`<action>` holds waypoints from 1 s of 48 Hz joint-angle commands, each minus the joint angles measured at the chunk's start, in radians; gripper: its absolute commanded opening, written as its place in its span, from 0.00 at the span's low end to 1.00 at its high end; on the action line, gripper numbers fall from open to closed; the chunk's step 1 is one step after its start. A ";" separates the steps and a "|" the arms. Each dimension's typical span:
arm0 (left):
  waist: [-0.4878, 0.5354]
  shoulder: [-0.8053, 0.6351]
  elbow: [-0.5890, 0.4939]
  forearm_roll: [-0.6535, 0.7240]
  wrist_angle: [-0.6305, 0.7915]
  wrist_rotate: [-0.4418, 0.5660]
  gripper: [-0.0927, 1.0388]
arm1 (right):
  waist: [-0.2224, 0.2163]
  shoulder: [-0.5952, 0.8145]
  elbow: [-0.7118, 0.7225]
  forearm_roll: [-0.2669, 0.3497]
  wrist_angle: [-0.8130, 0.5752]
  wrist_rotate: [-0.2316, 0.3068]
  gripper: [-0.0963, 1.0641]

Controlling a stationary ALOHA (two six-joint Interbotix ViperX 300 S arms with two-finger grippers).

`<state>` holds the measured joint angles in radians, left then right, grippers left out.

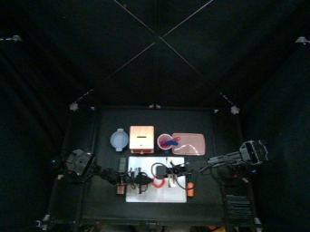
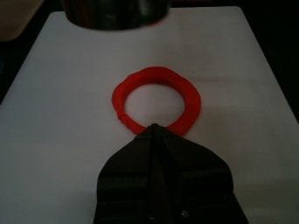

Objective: Get the cutter from the drawer then cut the dough then place the extra dough in the bowl
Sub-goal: Place the extra dough in the bowl

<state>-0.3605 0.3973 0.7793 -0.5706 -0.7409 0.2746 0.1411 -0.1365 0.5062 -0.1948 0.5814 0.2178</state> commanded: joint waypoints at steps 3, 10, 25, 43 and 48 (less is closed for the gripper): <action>0.000 -0.038 -0.006 0.000 0.011 0.005 0.53 | -0.043 -0.075 0.094 0.000 -0.005 0.000 0.46; 0.005 -0.101 -0.006 0.005 0.011 0.008 0.53 | -0.064 -0.080 0.179 -0.008 -0.060 -0.002 0.46; 0.037 -0.184 0.003 0.041 0.011 0.008 0.53 | -0.086 -0.063 0.275 0.005 -0.124 0.000 0.48; 0.077 -0.189 0.002 0.054 0.011 0.008 0.54 | -0.086 -0.063 0.268 0.017 -0.124 0.002 0.71; 0.094 -0.175 -0.005 0.061 0.012 0.008 0.54 | -0.086 -0.064 0.265 0.020 -0.123 0.002 0.76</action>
<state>-0.2823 0.2255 0.7931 -0.5185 -0.7240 0.2807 0.0583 -0.1841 0.7900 -0.1764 0.4633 0.2194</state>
